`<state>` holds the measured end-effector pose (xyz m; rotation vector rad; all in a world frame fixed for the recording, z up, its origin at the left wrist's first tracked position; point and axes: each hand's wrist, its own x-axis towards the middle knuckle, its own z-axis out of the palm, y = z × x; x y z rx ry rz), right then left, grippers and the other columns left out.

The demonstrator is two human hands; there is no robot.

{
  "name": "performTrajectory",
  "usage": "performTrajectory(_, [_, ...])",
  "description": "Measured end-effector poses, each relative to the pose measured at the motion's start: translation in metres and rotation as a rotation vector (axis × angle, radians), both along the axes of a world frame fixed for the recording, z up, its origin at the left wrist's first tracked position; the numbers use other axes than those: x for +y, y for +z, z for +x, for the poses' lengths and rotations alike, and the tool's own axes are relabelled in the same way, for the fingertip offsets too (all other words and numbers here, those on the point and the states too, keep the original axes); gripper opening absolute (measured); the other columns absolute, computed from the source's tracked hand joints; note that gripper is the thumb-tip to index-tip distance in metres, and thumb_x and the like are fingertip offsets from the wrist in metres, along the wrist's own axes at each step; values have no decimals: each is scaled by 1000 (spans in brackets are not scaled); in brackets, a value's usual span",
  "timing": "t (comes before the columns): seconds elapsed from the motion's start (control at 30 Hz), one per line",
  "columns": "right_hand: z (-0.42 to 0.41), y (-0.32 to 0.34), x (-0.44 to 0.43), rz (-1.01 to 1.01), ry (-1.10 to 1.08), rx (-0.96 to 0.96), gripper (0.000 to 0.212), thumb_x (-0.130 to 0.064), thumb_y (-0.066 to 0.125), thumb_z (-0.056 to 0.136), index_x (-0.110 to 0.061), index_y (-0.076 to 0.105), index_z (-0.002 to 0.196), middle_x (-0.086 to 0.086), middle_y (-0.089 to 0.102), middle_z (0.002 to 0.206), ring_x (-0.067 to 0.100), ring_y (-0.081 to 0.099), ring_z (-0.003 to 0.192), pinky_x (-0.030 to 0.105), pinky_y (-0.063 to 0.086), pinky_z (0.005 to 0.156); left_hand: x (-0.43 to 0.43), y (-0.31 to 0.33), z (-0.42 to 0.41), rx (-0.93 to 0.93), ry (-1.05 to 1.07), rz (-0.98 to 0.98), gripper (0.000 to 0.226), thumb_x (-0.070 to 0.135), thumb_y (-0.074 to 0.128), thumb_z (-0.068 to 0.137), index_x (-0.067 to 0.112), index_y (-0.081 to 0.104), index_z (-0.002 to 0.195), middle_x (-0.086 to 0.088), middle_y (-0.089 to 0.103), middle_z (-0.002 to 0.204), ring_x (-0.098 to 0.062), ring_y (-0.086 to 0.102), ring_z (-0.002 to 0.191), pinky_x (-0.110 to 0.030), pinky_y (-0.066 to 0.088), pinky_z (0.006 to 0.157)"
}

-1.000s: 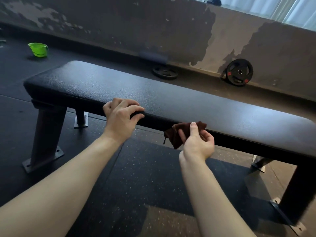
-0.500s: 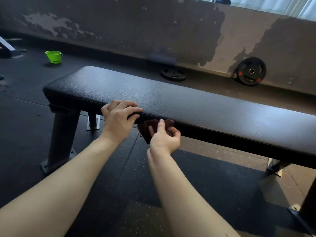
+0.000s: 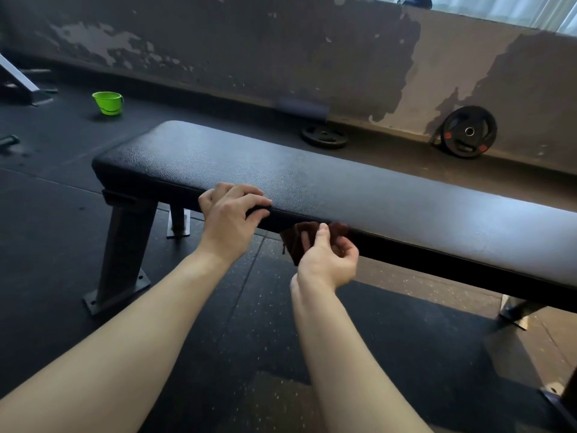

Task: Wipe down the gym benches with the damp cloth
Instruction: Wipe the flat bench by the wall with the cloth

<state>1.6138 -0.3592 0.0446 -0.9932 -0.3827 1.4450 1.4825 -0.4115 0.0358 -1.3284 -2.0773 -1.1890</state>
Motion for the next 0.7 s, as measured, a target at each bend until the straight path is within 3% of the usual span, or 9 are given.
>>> performTrajectory(0.17, [-32,-11,-17,-42,170,61,24,3,73,91,-4,51,96,6,61,94,26,65,90,27,60,53,-4,0,-3,27,-33,12,9,34,78,86,35,80,95,19,70,110,-13,55,108,-36,25,92])
performTrajectory(0.27, [-11,-9,-17,-7,288,-44,20,-1,74,91,-5,55,93,8,61,96,19,66,83,27,61,58,-11,0,2,-3,-43,80,11,32,80,85,32,79,95,17,68,105,-14,55,105,-42,34,92])
performTrajectory(0.33, [10,-10,-17,57,434,-148,15,-2,75,91,-5,60,96,11,65,96,18,68,82,27,61,61,-19,-2,6,-22,-165,68,13,32,80,84,28,79,96,15,67,101,-13,57,99,-46,42,92])
performTrajectory(0.47, [43,-11,-12,258,681,-283,8,-2,69,95,-9,69,98,10,74,93,13,72,77,24,60,63,-40,-5,19,-323,-462,-112,30,31,79,86,18,76,113,8,66,111,-17,67,91,-39,54,86])
performTrajectory(0.57, [48,-9,-17,336,763,-360,12,-3,68,97,-14,72,96,5,77,89,13,71,79,26,60,70,-47,-4,31,-411,-489,-169,33,31,76,86,17,75,116,7,68,110,-19,69,94,-38,57,85])
performTrajectory(0.7, [40,-4,-26,234,778,-212,11,-2,63,99,-6,73,100,18,77,105,29,73,95,43,61,90,-55,5,41,-515,-438,-166,34,33,77,86,19,74,117,5,73,104,-14,70,96,-33,56,89])
